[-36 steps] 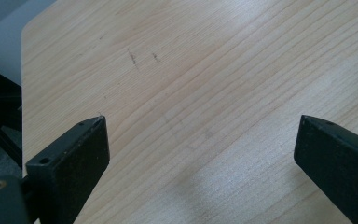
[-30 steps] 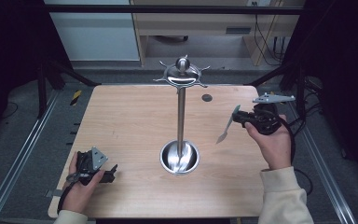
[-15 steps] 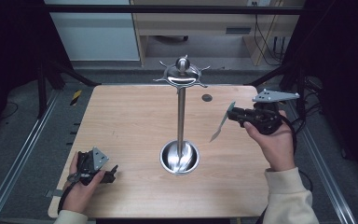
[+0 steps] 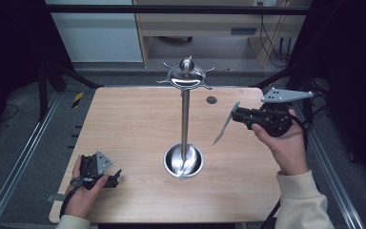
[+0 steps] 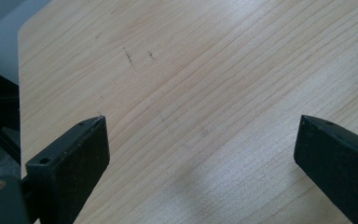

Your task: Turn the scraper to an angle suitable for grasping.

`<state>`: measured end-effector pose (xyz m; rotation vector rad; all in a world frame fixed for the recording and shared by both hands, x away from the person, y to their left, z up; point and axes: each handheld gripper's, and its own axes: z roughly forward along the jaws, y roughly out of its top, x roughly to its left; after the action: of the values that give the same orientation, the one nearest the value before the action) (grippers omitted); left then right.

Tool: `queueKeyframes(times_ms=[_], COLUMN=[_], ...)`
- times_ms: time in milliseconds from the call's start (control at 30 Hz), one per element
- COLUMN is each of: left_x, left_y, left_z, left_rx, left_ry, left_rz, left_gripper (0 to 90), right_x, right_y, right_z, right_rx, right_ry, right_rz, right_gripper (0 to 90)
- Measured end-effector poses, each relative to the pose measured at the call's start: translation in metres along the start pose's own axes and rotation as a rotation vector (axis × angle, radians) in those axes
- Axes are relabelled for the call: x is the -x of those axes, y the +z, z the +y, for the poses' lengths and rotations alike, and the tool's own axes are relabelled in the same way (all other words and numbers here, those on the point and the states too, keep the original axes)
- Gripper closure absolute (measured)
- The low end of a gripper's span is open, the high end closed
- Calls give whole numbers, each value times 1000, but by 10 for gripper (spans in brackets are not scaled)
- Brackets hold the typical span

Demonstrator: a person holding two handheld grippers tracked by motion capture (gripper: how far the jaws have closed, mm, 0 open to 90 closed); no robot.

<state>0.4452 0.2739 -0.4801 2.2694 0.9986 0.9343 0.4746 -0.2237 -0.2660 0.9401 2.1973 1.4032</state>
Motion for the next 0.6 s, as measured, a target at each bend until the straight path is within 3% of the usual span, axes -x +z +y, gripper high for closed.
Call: queueKeyframes(times_ms=[600], left_x=[1], left_y=[1], left_z=[0], left_rx=[-4], left_ry=[10], left_rz=[-3], left_gripper=[31], right_x=[-9], right_y=[-8], right_z=[18], right_rx=[37], right_ry=[-54], right_rz=[74], right_gripper=[744])
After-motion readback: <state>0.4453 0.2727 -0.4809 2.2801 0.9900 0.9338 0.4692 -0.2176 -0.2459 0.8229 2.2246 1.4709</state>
